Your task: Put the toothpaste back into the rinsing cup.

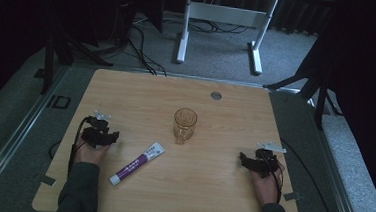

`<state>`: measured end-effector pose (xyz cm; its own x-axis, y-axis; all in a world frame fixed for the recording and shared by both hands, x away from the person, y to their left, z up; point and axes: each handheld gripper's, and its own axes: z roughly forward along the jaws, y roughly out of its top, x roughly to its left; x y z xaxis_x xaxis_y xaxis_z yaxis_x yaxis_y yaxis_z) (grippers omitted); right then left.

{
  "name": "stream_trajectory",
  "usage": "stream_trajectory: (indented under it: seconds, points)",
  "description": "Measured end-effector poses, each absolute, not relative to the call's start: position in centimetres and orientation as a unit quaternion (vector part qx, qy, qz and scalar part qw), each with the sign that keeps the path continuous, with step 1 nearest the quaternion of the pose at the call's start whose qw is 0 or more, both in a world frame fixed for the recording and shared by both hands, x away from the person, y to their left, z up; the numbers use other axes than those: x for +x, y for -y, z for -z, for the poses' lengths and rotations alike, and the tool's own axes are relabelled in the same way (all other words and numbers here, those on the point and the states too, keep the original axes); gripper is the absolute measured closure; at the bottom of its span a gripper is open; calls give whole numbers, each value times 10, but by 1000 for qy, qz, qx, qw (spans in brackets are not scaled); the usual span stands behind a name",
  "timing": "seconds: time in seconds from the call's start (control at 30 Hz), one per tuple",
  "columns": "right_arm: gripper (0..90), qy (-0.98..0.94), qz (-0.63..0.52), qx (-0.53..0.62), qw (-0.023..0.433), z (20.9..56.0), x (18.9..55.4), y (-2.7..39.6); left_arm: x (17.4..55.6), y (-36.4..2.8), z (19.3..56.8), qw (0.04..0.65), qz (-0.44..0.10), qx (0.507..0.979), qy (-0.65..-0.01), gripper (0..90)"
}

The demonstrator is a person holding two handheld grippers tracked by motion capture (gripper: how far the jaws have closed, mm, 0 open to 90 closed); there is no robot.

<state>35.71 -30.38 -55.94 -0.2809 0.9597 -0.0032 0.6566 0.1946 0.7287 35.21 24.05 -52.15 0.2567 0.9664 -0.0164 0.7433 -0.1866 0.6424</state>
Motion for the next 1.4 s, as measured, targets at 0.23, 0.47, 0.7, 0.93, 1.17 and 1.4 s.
stream_trajectory:
  seconds: [0.23, 0.47, 0.7, 0.93, 1.17, 1.4]
  points:
    - [195, -735, -317, 550, 239, 559, 357, 304, 342, -233, 508, 297, -215, 743, -561, 487]
    - [195, -735, -317, 550, 239, 559, 357, 304, 336, -226, 501, 299, -228, 745, -551, 441]
    - [195, -735, -317, 550, 239, 559, 357, 304, 331, -217, 491, 309, -230, 750, -538, 401]
    - [169, -735, -315, 551, 239, 560, 357, 304, 328, -213, 486, 318, -230, 751, -531, 390]
    - [112, -731, -308, 559, 240, 560, 359, 304, 326, -208, 479, 326, -232, 752, -524, 387]
    - [104, -730, -307, 562, 240, 560, 359, 304, 324, -203, 471, 332, -235, 754, -516, 374]
